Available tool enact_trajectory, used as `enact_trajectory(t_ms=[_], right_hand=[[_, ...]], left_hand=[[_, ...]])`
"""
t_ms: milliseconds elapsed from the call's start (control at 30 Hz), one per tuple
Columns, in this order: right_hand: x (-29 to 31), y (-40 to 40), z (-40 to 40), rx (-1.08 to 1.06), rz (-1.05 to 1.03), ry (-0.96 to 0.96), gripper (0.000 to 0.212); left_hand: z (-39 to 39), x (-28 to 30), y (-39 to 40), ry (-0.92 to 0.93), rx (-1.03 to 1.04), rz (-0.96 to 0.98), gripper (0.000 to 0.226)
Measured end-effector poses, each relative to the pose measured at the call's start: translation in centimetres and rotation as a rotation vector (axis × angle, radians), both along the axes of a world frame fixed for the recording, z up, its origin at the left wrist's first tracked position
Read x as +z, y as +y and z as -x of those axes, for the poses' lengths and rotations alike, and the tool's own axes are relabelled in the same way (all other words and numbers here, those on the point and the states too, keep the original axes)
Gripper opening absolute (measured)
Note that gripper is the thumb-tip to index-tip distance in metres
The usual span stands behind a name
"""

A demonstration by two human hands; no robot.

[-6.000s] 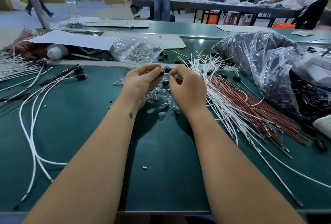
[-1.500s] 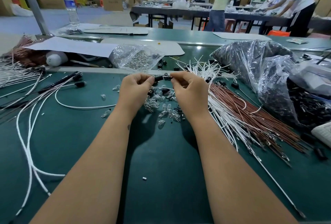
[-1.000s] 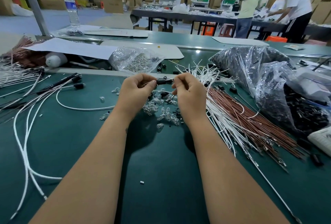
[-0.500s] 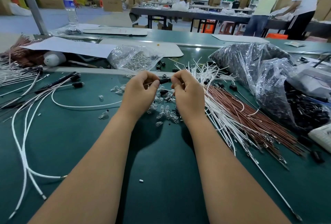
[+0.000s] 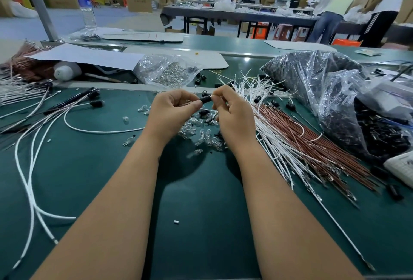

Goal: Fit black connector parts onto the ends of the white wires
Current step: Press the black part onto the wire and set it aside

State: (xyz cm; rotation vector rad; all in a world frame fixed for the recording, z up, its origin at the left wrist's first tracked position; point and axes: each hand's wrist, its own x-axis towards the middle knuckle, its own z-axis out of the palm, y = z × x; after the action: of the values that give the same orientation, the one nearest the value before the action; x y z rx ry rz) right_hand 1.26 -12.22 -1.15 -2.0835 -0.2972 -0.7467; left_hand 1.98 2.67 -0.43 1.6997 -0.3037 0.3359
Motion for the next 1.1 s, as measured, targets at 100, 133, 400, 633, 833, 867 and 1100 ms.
enact_trajectory(t_ms=[100,133,400,633,833,867,1100], right_hand=[[0.0,0.0,0.1,-0.027,0.048,-0.028,0.014],[0.1,0.0,0.1,-0.043,0.077,-0.045,0.015],[0.4,0.2,0.3,-0.059,0.071,-0.070,0.013],[1.2,1.2,0.5,0.188,-0.329,0.151,0.008],[1.6,0.7,0.4,0.251,-0.554,0.228,0.012],[1.7,0.6,0.4,0.252,-0.572,0.235,0.011],[2.1,0.6,0.6,0.237,-0.572,0.304,0.011]], left_hand=[[-0.1,0.1,0.1,0.004,-0.007,0.010,0.005],[-0.1,0.1,0.1,0.003,-0.011,0.023,0.006],[0.2,0.5,0.2,-0.037,-0.032,0.110,0.009],[0.1,0.6,-0.5,-0.047,-0.060,0.105,0.010],[0.2,0.6,-1.3,-0.049,-0.098,0.080,0.022],[0.2,0.6,-1.4,-0.052,-0.103,0.071,0.023],[0.1,0.5,-1.0,0.002,-0.086,0.009,0.024]])
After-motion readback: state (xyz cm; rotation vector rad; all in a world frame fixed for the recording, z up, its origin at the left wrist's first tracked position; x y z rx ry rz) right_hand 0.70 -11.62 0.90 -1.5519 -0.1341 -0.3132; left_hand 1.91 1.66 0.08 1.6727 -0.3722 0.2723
